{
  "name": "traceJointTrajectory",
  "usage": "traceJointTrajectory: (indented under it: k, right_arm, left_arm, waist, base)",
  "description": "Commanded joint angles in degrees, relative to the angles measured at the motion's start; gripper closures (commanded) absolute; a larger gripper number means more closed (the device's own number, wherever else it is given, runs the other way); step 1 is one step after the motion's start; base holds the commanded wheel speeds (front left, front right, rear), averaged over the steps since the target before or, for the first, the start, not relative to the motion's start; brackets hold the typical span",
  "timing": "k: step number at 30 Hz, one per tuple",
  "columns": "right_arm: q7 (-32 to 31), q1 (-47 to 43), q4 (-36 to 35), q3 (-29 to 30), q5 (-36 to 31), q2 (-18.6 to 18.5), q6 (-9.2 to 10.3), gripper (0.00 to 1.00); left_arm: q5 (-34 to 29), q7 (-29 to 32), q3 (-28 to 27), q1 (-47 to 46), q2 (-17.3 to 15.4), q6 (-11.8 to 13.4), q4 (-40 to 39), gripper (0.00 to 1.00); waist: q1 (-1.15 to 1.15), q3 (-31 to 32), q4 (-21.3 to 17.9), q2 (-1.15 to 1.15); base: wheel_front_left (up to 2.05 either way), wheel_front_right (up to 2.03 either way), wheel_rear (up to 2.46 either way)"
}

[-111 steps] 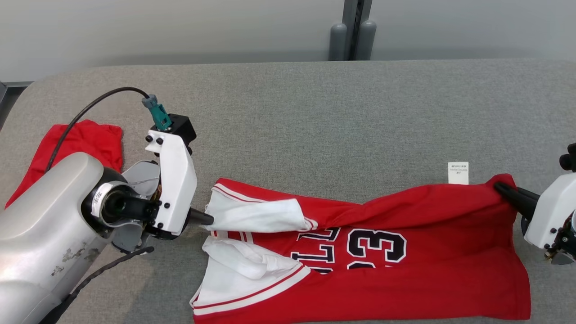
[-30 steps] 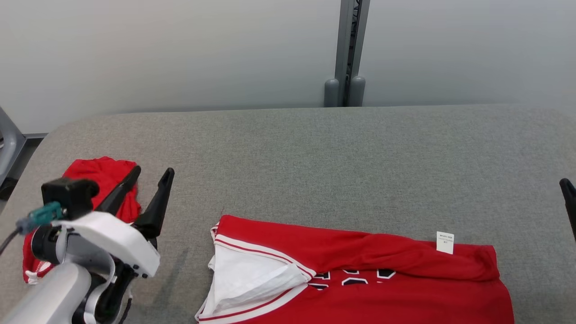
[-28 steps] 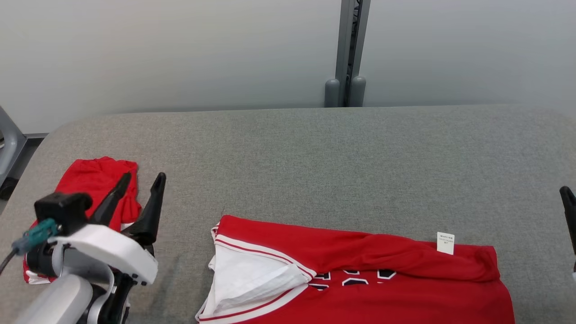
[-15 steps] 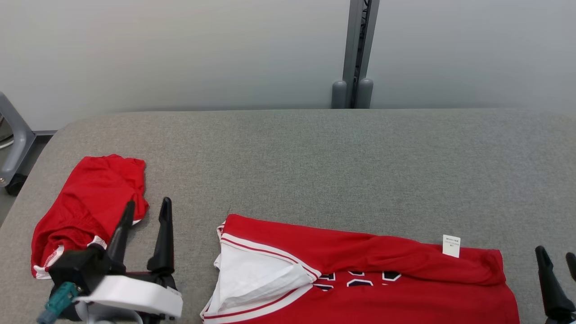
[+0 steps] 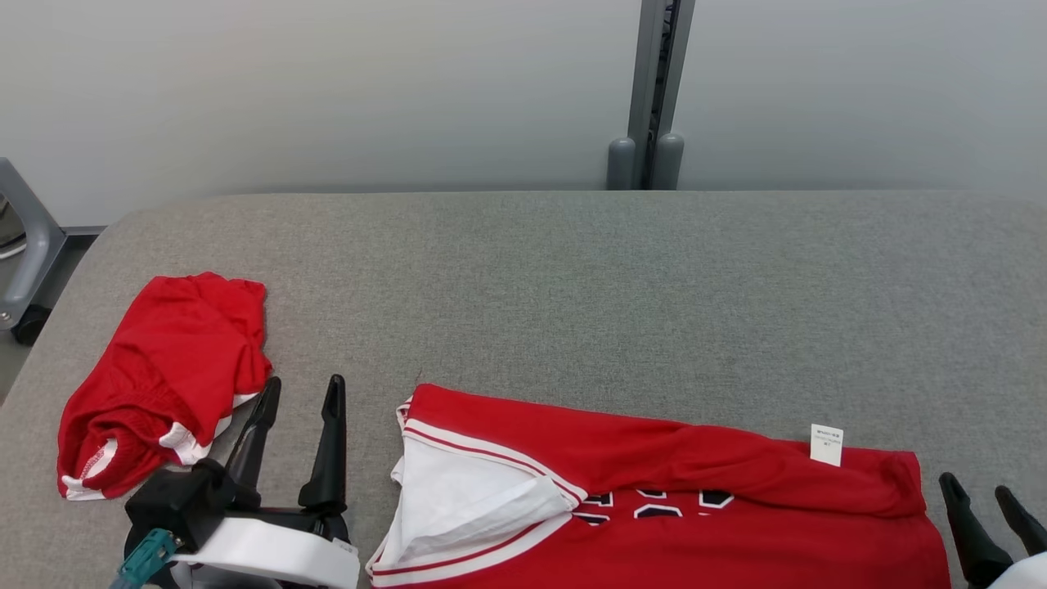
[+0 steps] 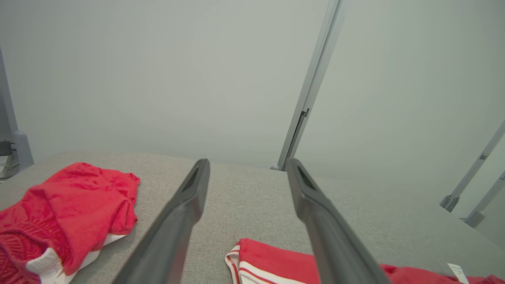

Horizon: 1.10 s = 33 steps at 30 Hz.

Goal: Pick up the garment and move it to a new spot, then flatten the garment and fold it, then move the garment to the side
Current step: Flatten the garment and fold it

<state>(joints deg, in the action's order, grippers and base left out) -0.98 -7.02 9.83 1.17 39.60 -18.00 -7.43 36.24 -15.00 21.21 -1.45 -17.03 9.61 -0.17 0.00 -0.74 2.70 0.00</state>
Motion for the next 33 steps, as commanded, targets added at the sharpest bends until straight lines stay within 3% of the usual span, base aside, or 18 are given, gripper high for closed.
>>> traceJointTrajectory:
  k: [1, 7, 16, 31, 33]
  right_arm:
    - [-1.49, 1.21, 1.35, 0.37, -0.68, -0.03, -0.12, 0.00]
    - [-6.64, 3.87, 7.51, 0.84, -0.36, 1.23, -0.12, 0.00]
    - [-9.27, 8.51, 16.00, 1.60, 0.26, 2.13, -0.12, 0.00]
    - [-12.58, 10.11, 25.10, -0.27, 7.74, 3.60, -0.11, 0.00]
    - [-12.79, 10.12, 25.15, -1.41, 8.90, 3.83, -0.13, 0.79]
  left_arm:
    - [-0.29, -0.23, -0.10, -0.74, 0.30, -0.52, 0.35, 0.00]
    - [-0.66, -0.22, 0.12, -1.82, 0.98, -1.81, 1.95, 0.00]
    - [-1.36, -0.10, 0.85, -3.29, 1.26, -2.34, 2.98, 0.00]
    - [-1.44, 0.33, 1.76, -4.79, 1.02, -2.47, 3.89, 0.00]
    - [-1.38, 0.42, 1.78, -4.79, 0.91, -2.39, 3.94, 0.00]
  waist:
    - [0.00, -0.22, 0.33, 0.00]
    - [0.00, -0.64, 1.42, 0.00]
    - [0.00, -2.83, 3.02, 0.00]
    - [0.00, -3.29, 5.96, 0.00]
    - [0.00, -3.16, 6.26, 0.00]
  base:
    - [0.00, 0.00, 0.00]
    - [0.00, 0.00, 0.00]
    - [0.00, 0.00, 0.00]
    - [0.00, 0.00, 0.00]
    - [0.00, 0.00, 0.00]
